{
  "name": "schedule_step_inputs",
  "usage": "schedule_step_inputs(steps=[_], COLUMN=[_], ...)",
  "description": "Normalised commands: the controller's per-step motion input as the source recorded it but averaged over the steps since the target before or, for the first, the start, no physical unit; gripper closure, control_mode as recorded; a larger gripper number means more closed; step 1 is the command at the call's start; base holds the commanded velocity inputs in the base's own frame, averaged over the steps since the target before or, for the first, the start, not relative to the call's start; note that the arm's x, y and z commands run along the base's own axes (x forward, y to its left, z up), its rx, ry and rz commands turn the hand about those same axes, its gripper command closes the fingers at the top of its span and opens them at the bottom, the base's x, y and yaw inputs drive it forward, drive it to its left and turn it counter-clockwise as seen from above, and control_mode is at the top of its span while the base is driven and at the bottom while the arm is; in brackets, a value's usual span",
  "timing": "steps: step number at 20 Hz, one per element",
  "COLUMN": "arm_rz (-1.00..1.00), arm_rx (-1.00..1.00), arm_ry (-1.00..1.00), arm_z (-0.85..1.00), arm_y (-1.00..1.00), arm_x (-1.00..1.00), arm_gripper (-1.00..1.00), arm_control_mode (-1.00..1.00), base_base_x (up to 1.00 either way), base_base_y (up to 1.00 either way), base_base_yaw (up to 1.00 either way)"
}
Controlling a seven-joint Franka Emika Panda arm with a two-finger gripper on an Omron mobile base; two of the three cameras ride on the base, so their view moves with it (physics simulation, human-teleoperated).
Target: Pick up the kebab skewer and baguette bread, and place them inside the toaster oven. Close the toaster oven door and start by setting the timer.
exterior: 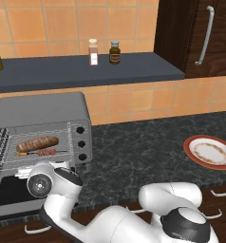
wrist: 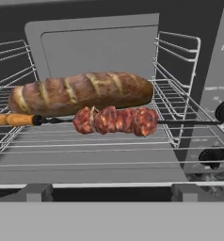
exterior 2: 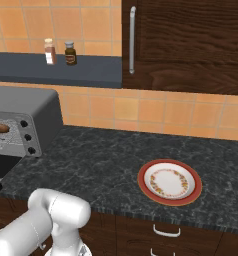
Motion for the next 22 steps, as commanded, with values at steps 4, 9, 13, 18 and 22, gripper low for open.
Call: schedule_step_inputs(steps=[4,9,13,18,22], arm_rz=[0.0,0.0,0.0,0.0,0.0], arm_rx=[0.0,0.0,0.0,0.0,0.0], arm_ry=[-0.01,-0.02,-0.03,-0.03,-0.04], arm_z=[0.0,0.0,0.0,0.0,0.0], arm_y=[0.0,0.0,0.04,0.05,0.04], arm_x=[0.17,0.22,0.23,0.21,0.21], arm_gripper=[-1.0,-1.0,-1.0,-1.0,-1.0], arm_control_mode=[-1.0,-1.0,-1.0,-1.0,-1.0], base_base_x=[0.0,0.0,0.0,0.0,0.0], base_base_y=[0.0,0.0,0.0,0.0,0.0], base_base_yaw=[0.0,0.0,0.0,0.0,0.0])
